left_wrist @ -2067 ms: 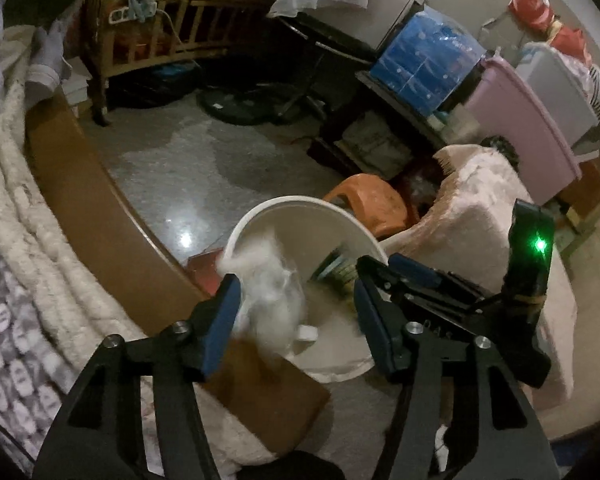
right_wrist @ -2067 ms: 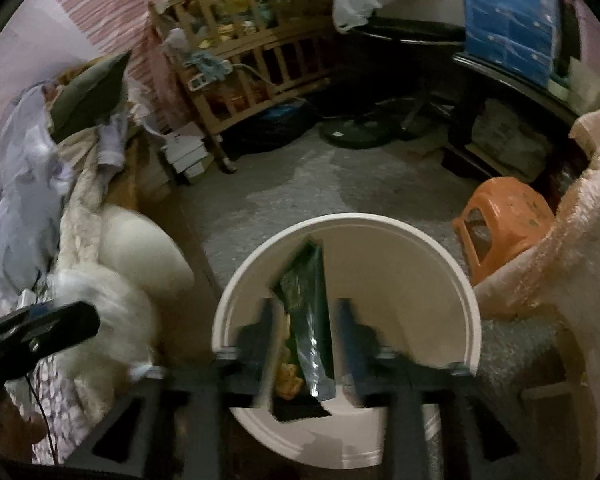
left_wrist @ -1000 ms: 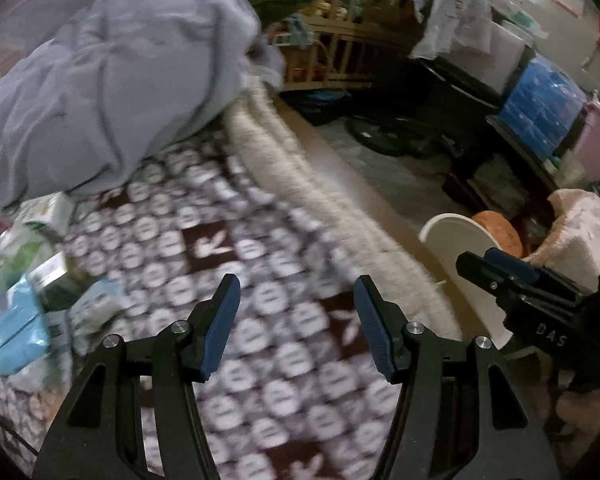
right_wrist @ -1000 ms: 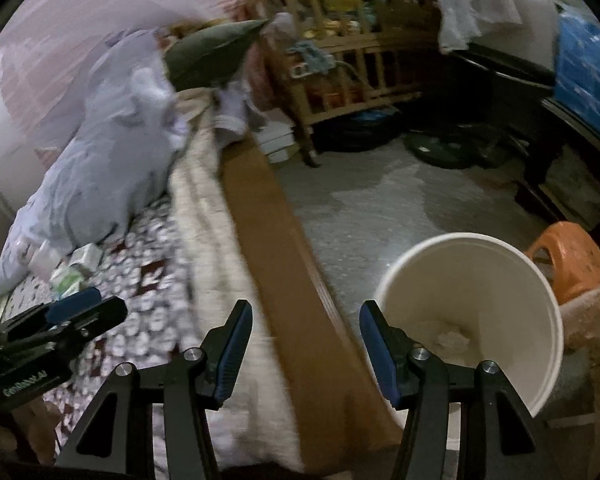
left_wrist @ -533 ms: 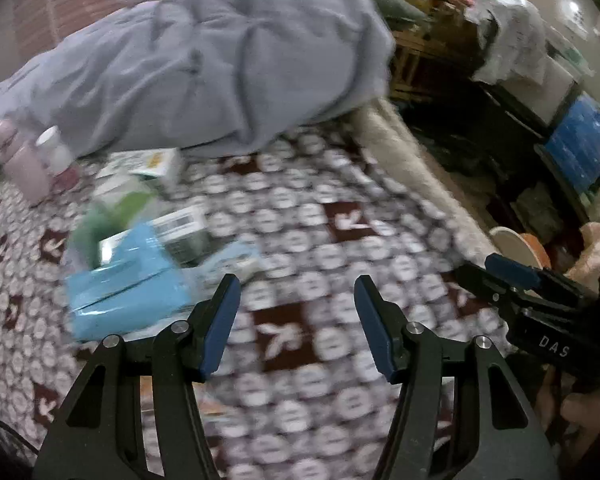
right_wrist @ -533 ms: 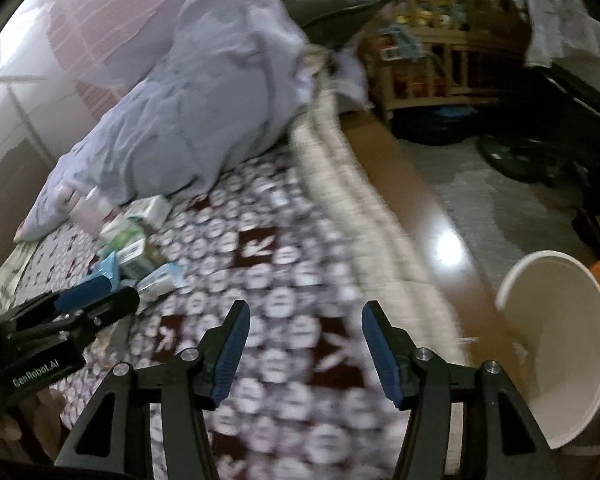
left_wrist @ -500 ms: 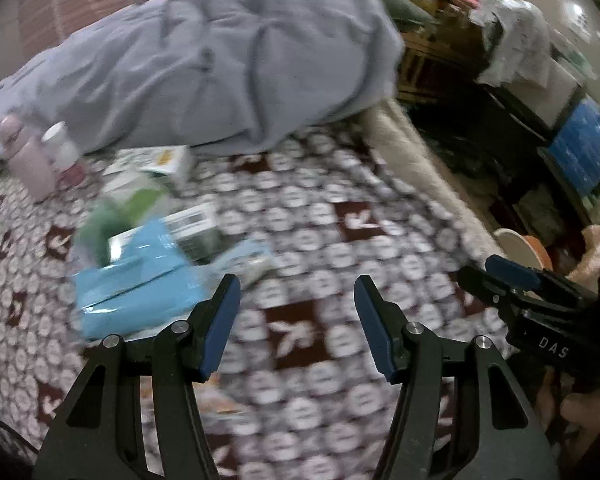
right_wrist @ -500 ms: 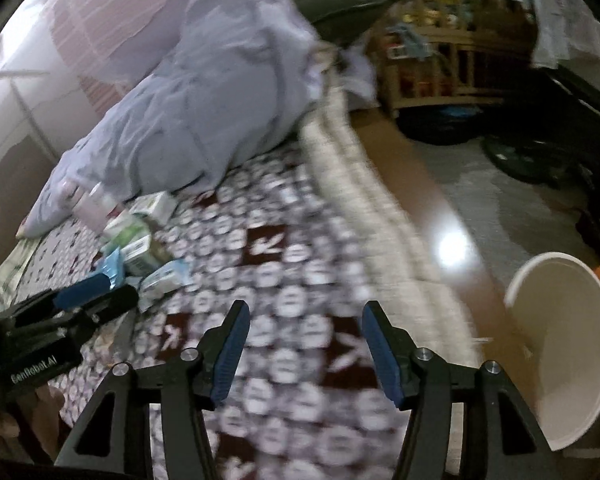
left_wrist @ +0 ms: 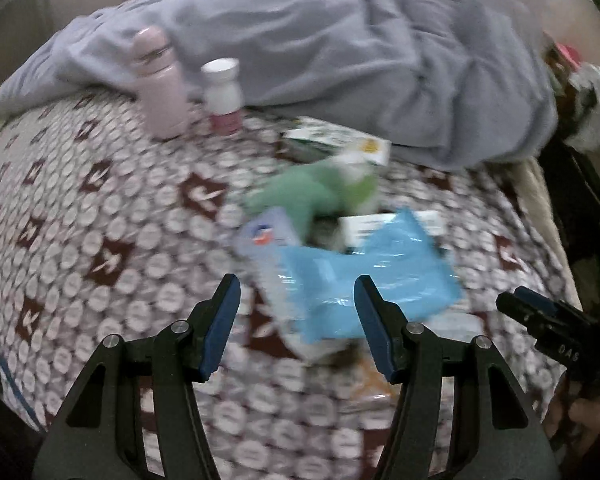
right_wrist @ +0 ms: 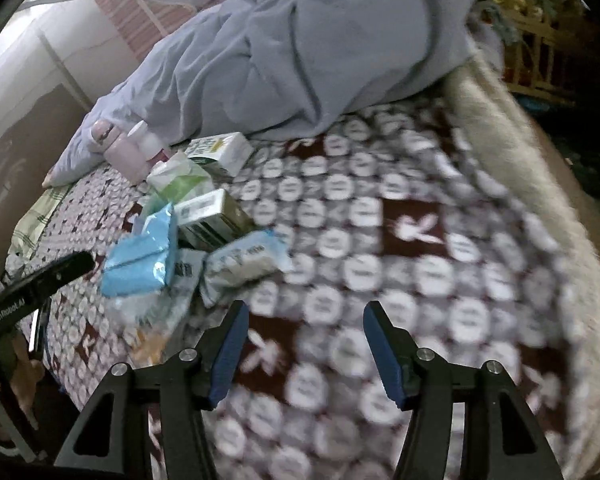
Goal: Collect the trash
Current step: 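Return both tools from the bucket to the trash pile, then grasp the white snack wrapper with the right tool while the left tool grasps the blue wipe pack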
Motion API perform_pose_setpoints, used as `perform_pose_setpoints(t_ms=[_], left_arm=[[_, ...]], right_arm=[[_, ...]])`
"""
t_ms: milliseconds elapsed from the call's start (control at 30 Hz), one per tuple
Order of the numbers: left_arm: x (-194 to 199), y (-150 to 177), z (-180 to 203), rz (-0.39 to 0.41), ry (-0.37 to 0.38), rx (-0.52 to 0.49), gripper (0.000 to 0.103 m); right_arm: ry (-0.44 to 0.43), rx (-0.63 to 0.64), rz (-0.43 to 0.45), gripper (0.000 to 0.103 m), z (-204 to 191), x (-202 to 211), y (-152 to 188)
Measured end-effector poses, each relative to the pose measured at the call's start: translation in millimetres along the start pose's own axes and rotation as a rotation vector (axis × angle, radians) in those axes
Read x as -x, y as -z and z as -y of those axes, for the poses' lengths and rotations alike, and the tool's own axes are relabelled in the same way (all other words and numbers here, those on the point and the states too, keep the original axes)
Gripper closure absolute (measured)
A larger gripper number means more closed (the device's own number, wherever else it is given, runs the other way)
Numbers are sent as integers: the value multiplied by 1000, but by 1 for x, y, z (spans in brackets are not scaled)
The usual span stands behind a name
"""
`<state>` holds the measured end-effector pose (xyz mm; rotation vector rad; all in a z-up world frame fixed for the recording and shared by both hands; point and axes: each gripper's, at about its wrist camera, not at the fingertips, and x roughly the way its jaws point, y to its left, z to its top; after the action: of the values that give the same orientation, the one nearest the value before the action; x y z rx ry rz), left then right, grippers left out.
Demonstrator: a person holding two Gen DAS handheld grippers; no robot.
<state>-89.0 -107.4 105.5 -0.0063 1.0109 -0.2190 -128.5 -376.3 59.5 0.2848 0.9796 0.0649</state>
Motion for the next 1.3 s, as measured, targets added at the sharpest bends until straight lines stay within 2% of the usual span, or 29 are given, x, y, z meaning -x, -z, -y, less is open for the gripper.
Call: perform_pose_setpoints(t_ms=[133,300,433,600,700,867,1000,1133,1233,1300], left_arm=[[-8,0,-23,-18,-19,45,45],[-16,0,-38,-32,-27,66,45],[-24,-4,-43,-43,-11,91,45],[-37,-11,-42,-56,31,120,45],[-49,-15,-44,-75,43,154,45],[-53,-14,-39,-88,79,172,45],[-39,-17,-31,-52,110,142,45],[-35,-27,-16,-41,145,92,45],[-33,-29,-6,-40,185,59,45],[-32,-31,2,-42,212,12,45]], right_arm=[[-8,-10,-32,46,-13,-31,-16],[25,-37,-51,46,-22,-63,-40],[29,14,-81,46,-32,-79,-43],[51,145,-107,46,-33,-66,-29],[121,194,-82,46,-25,-46,-20],[170,188,-37,46,-11,-15,-16],[157,139,-54,46,5,-2,-9],[58,29,-70,46,19,3,-3],[17,28,-50,46,12,3,-1],[-12,43,-67,46,-1,-6,-1]])
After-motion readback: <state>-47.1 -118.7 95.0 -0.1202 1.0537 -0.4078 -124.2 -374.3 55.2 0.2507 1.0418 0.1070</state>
